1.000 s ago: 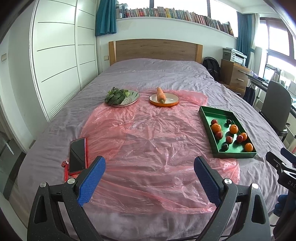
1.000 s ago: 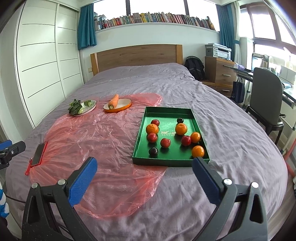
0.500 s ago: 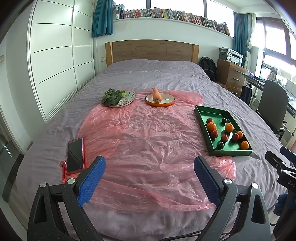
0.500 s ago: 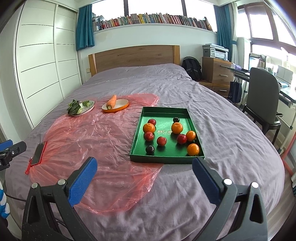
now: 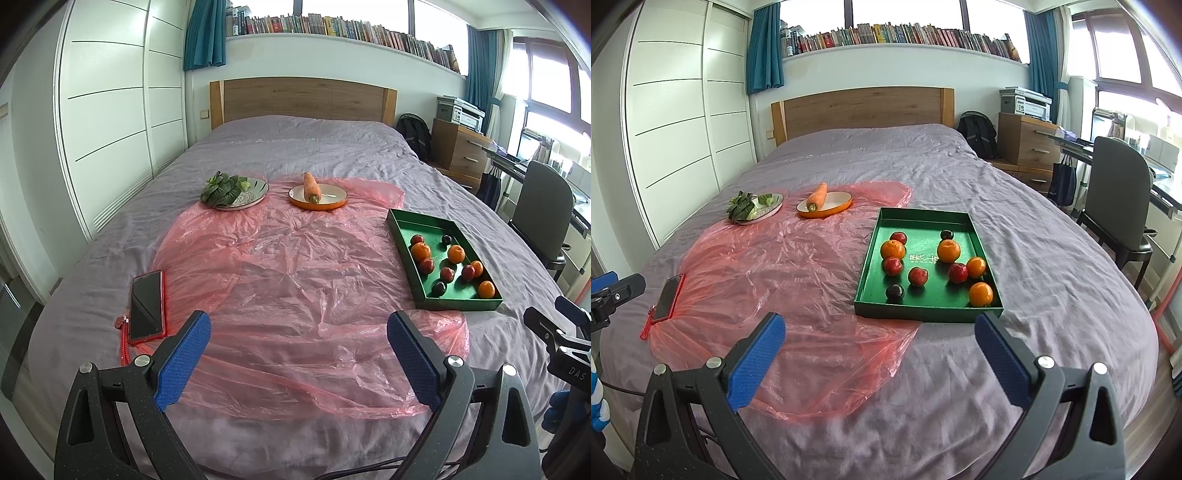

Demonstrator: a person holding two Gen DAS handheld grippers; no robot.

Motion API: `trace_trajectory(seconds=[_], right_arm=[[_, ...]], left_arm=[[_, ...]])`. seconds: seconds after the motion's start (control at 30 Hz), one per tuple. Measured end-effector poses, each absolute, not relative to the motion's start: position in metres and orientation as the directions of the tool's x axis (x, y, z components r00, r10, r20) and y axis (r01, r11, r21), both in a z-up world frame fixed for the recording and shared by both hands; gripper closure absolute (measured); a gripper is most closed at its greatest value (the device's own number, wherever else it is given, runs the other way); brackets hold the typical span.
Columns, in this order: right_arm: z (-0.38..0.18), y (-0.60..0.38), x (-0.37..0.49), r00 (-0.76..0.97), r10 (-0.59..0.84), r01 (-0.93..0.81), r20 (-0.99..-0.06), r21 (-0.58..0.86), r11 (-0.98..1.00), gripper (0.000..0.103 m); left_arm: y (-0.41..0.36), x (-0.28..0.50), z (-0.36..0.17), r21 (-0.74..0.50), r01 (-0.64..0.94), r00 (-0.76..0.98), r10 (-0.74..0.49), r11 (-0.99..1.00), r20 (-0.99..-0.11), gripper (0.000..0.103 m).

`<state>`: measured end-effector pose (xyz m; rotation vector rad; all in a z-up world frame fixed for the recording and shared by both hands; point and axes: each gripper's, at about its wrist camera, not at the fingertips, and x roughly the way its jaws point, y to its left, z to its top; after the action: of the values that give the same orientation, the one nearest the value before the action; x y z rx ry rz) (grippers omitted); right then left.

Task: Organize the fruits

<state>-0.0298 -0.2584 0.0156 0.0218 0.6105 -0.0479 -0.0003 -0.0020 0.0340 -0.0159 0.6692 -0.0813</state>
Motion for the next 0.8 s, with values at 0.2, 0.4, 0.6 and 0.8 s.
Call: trace_trajectory(seconds=[0.2,0.4,0.6,0.8], right_arm=[[0.0119,-0.2592,-0.0280,0.814,-0.039,0.052,-0.579,0.006,0.999,0.000],[0.0087,-0.2604,-0.0281,0.812,-0.040,0.054,-0.582,0.006,0.999,0.000],[0.0061,-0.2624,-0.0289,0.812,-0.041,0.055,-0.582,0.005,0.999,0.000],[0.0063,-0.2623,-0.0287,0.811,-0.041,0.054,-0.584,0.005,0.999,0.000]], left_arm=[[-0.0024,-0.0002,0.0336,-0.041,0.070,0.781,-0.080,0.997,-0.619,0.009],[-0.0032,0.0003,0.0301,-0.038,0.075,0.780,-0.083,0.996,-0.621,0.009],[-0.0034,0.0006,0.0293,-0.040,0.075,0.778,-0.084,0.996,-0.622,0.009],[-0.0040,0.0009,0.0264,-0.042,0.074,0.776,-0.084,0.996,-0.625,0.009]])
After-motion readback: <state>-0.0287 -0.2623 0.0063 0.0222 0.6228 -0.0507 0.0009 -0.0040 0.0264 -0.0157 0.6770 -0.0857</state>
